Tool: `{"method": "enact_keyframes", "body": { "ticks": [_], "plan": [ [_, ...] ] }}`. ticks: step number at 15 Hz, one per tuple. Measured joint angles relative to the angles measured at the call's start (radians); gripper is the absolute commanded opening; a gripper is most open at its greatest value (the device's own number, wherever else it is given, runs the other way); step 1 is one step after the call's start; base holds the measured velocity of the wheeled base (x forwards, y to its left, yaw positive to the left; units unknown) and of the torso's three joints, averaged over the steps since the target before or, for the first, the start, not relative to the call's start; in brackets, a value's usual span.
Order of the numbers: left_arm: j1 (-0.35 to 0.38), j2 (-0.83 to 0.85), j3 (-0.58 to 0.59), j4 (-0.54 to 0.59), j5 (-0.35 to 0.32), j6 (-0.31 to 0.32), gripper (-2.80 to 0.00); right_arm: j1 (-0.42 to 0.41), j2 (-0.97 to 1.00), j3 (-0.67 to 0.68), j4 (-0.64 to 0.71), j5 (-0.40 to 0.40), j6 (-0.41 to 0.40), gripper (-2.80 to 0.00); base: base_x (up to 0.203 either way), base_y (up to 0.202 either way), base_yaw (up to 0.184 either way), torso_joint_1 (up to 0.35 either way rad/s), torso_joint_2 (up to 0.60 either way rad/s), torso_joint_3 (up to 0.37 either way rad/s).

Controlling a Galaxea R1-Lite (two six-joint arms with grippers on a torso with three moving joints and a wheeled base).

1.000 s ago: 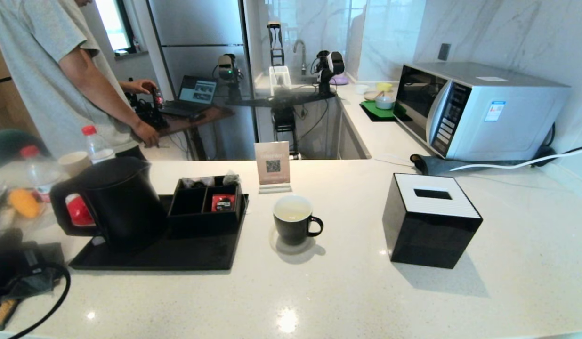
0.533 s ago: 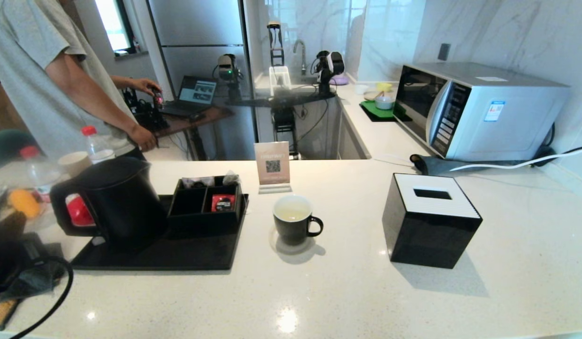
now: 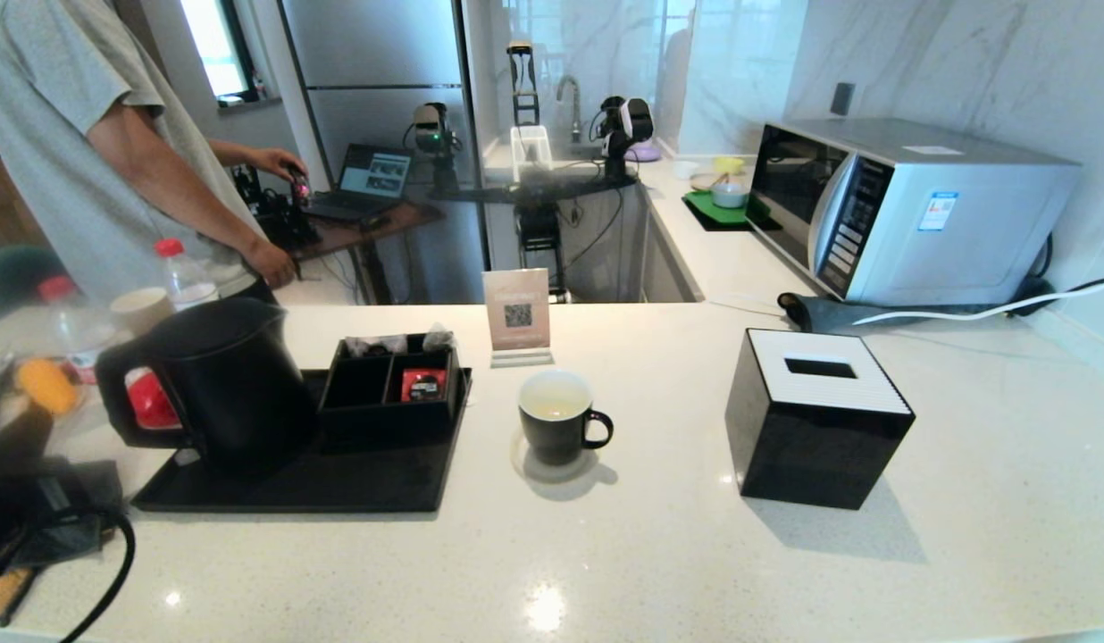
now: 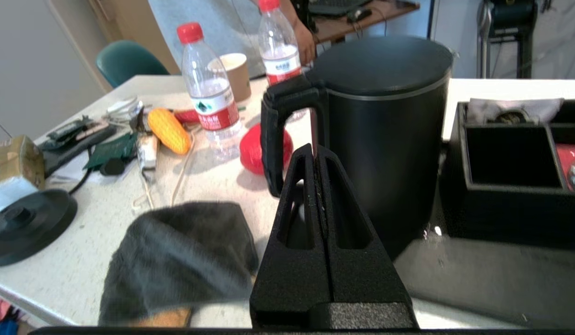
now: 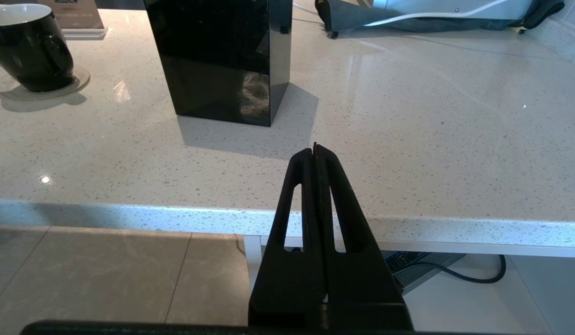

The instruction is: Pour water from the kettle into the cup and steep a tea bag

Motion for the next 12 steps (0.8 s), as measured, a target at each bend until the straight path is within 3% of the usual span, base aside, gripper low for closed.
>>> {"method": "enact_keyframes", "body": {
  "ticks": [8,12],
  "plan": [
    [-0.19,-0.056,-0.001,0.089,-0.001,0.035,-2.8,0.0,0.0,0.0,0.0,0.0,0.0,-2.8,0.0,0.0,0.0,0.0,0.0,0.0],
    [-0.305,-0.079,-0.099,0.26,-0.001,0.035,-2.8,0.0,0.0,0.0,0.0,0.0,0.0,-2.8,0.0,0.0,0.0,0.0,0.0,0.0]
  ]
}}
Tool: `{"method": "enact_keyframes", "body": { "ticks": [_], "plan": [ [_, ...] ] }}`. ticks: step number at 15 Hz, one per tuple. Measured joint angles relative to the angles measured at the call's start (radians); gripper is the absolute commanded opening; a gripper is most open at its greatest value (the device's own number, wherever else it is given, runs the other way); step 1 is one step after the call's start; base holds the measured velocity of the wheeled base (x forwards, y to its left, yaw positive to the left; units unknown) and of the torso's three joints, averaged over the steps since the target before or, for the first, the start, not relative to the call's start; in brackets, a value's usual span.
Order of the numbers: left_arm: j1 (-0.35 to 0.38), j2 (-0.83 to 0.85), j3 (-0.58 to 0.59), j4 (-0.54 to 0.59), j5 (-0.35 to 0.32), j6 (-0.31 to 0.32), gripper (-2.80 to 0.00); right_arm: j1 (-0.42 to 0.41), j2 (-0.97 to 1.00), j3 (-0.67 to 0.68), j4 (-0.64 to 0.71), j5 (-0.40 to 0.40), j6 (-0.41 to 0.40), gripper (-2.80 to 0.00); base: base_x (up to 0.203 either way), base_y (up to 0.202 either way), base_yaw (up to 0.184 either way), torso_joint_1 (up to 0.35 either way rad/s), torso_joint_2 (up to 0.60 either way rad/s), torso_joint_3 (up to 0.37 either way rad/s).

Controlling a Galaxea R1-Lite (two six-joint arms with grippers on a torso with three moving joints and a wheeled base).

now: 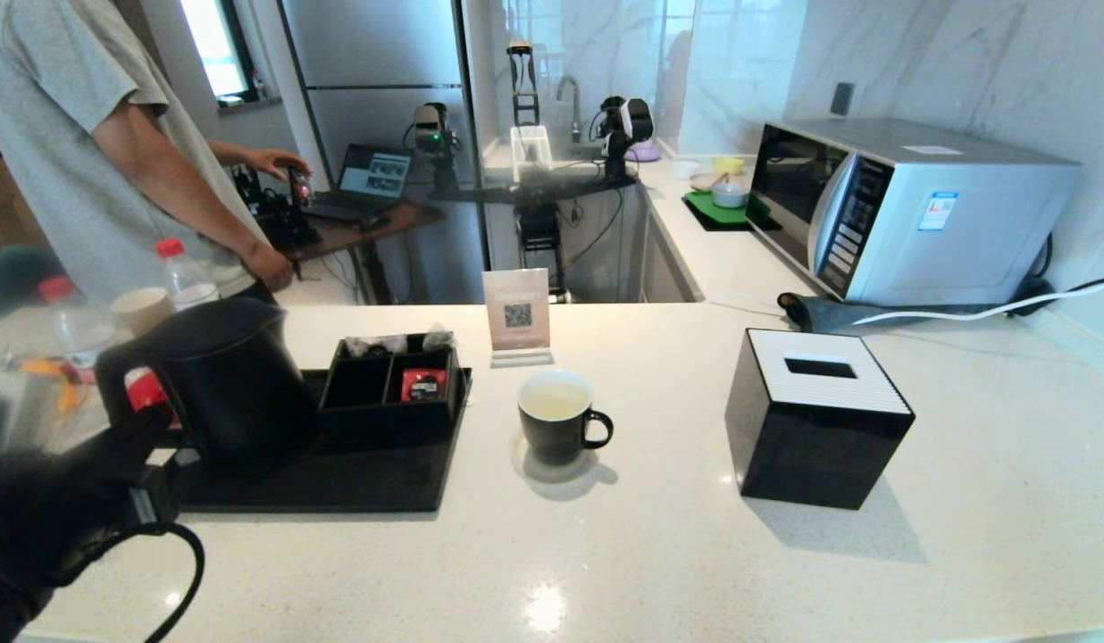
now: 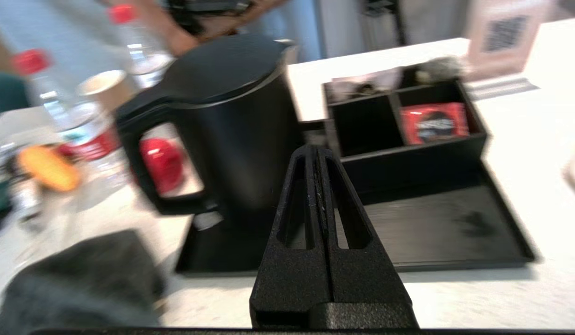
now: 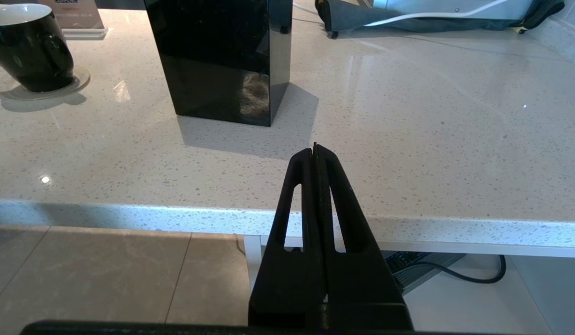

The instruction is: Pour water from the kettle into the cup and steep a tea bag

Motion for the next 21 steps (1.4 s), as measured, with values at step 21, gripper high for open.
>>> {"method": "enact_keyframes", "body": {
  "ticks": [21],
  "plan": [
    [-0.121,0.319,-0.843,0.724,-0.071,-0.005,-2.8,0.0,0.0,0.0,0.0,0.0,0.0,-2.8,0.0,0.0,0.0,0.0,0.0,0.0]
  ]
}}
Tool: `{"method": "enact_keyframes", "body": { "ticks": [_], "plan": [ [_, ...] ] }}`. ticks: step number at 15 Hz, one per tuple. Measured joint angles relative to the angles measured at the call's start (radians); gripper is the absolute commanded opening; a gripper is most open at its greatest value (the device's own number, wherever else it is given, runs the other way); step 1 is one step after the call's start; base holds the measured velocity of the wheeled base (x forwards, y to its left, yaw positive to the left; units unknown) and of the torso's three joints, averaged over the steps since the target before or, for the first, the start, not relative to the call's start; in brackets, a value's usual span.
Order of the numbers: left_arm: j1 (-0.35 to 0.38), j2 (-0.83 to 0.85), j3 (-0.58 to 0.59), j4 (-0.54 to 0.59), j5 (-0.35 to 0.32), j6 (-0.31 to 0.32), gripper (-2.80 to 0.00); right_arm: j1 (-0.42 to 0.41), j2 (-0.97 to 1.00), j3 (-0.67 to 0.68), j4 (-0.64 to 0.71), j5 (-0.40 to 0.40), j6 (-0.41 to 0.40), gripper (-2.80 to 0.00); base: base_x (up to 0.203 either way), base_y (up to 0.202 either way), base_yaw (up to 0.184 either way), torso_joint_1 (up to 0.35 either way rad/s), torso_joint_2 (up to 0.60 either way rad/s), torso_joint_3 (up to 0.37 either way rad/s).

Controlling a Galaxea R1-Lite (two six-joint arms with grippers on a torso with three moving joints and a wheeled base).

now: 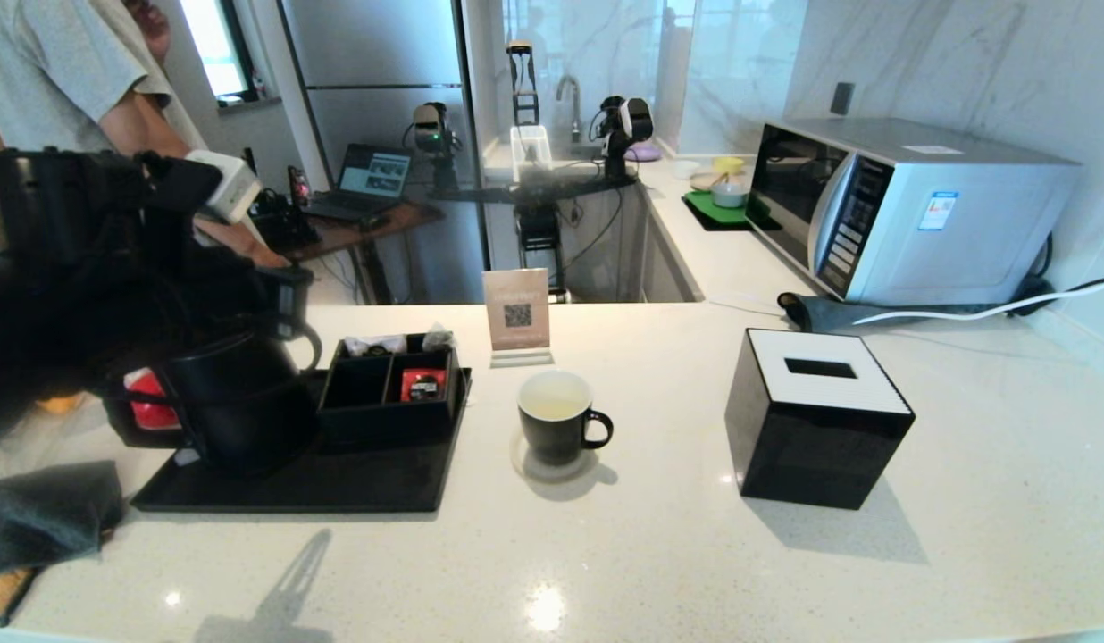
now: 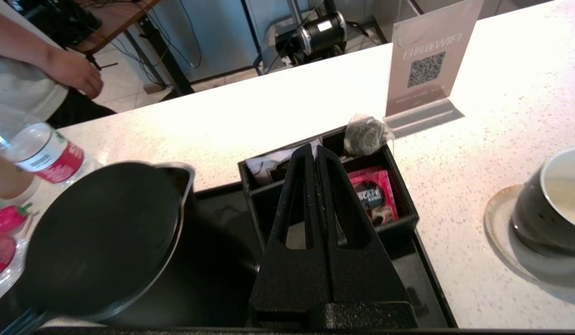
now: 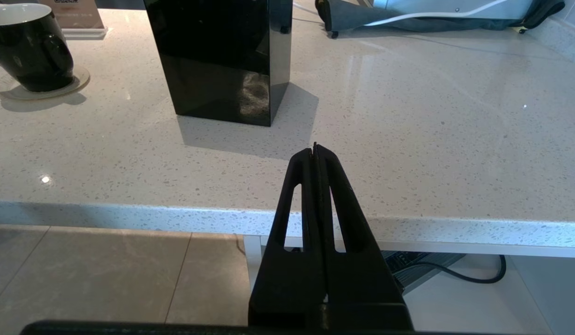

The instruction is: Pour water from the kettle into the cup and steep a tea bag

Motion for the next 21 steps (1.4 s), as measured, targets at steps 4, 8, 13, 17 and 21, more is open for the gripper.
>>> {"method": "enact_keyframes", "body": {
  "ticks": [4,8,13,17,21],
  "plan": [
    [-0.026,0.124,-0.088,-0.006,0.011,0.001,-2.8,0.0,0.0,0.0,0.0,-0.001,0.0,-2.8,0.0,0.0,0.0,0.0,0.0,0.0],
    [-0.065,0.239,-0.174,-0.008,0.082,0.003,-2.8,0.0,0.0,0.0,0.0,0.0,0.0,-2.8,0.0,0.0,0.0,0.0,0.0,0.0],
    [-0.094,0.329,-0.232,-0.009,0.101,0.001,-2.8,0.0,0.0,0.0,0.0,-0.001,0.0,-2.8,0.0,0.0,0.0,0.0,0.0,0.0],
    [-0.103,0.369,-0.249,-0.01,0.125,0.0,0.0,0.0,0.0,0.0,0.0,0.0,0.0,-2.8,0.0,0.0,0.0,0.0,0.0,0.0],
    [-0.098,0.412,-0.294,-0.012,0.141,0.0,0.0,0.0,0.0,0.0,0.0,0.0,0.0,-2.8,0.0,0.0,0.0,0.0,0.0,0.0]
  ]
}}
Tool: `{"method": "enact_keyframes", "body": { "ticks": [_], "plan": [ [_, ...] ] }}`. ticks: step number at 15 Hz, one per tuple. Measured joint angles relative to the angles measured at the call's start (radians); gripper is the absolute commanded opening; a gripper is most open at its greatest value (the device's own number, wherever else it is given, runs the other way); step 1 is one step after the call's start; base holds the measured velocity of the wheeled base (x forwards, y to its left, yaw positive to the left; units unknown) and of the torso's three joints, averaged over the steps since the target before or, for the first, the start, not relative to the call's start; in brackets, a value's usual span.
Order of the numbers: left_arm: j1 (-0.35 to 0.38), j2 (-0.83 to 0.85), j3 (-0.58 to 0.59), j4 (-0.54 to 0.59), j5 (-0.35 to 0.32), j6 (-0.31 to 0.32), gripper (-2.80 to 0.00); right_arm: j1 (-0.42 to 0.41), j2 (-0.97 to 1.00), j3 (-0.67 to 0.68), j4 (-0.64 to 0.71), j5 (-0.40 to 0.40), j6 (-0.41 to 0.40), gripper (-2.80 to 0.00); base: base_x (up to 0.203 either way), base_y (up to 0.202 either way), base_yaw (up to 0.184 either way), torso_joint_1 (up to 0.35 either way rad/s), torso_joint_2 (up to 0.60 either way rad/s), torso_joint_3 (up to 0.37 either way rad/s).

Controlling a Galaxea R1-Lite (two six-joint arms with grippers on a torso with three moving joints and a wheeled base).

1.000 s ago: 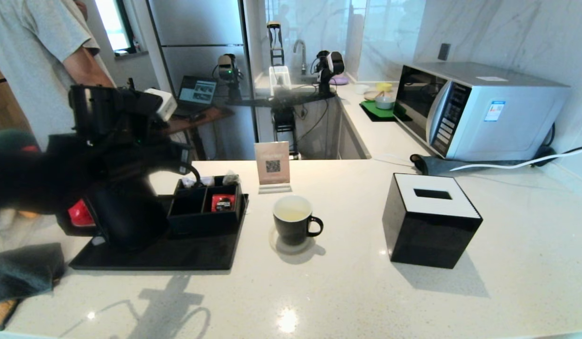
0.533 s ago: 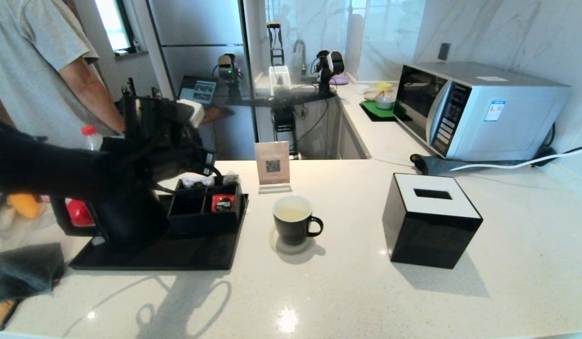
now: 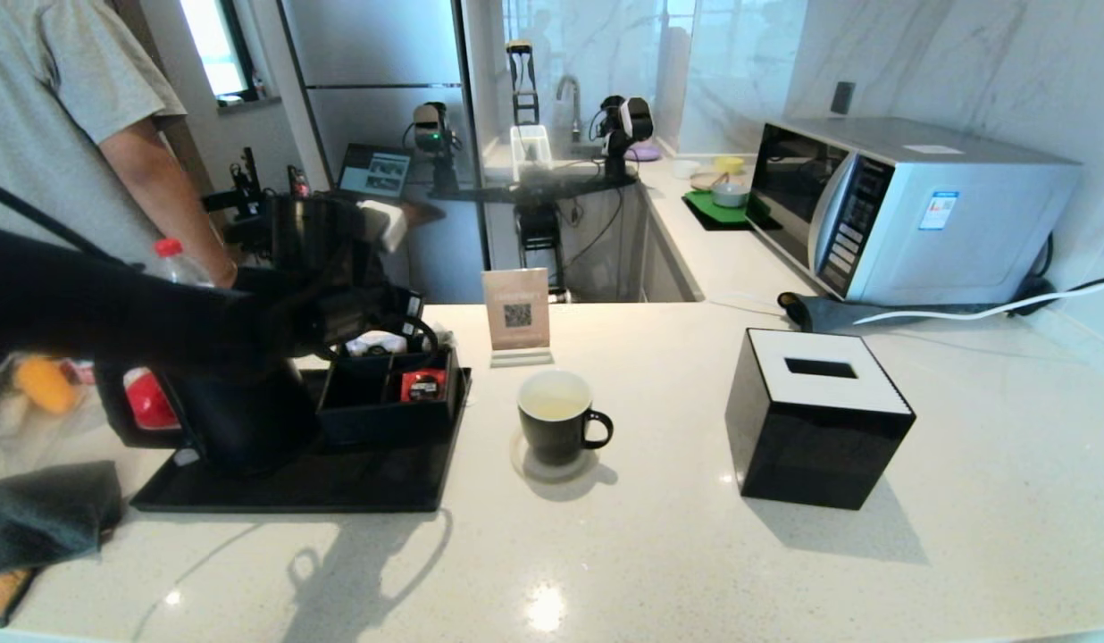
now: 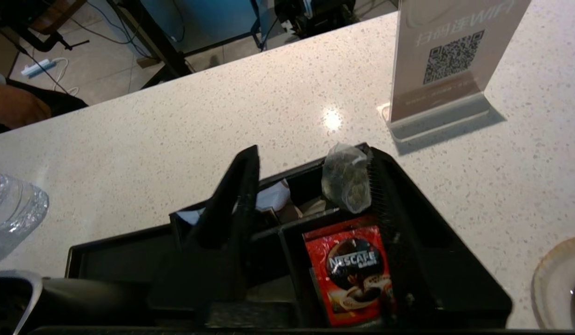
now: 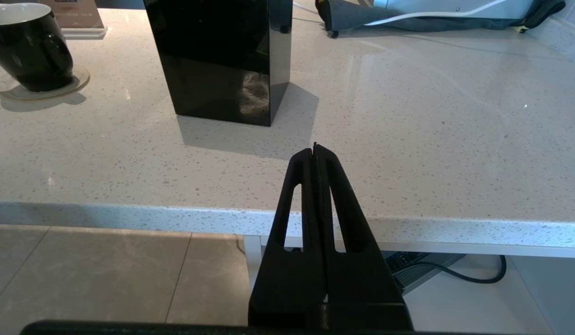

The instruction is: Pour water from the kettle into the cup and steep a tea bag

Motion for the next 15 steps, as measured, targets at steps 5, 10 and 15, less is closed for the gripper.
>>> {"method": "enact_keyframes", "body": {
  "ticks": [5,10,15],
  "plan": [
    [0.023,0.071,-0.065,-0.002,-0.002,-0.001,0.0,0.0,0.0,0.0,0.0,0.0,0.0,-2.8,0.0,0.0,0.0,0.0,0.0,0.0],
    [0.026,0.146,-0.091,-0.059,-0.006,-0.001,0.0,0.0,0.0,0.0,0.0,0.0,0.0,-2.8,0.0,0.0,0.0,0.0,0.0,0.0],
    [0.022,0.241,-0.139,-0.174,-0.005,-0.001,0.0,0.0,0.0,0.0,0.0,0.0,0.0,-2.8,0.0,0.0,0.0,0.0,0.0,0.0]
  ]
}}
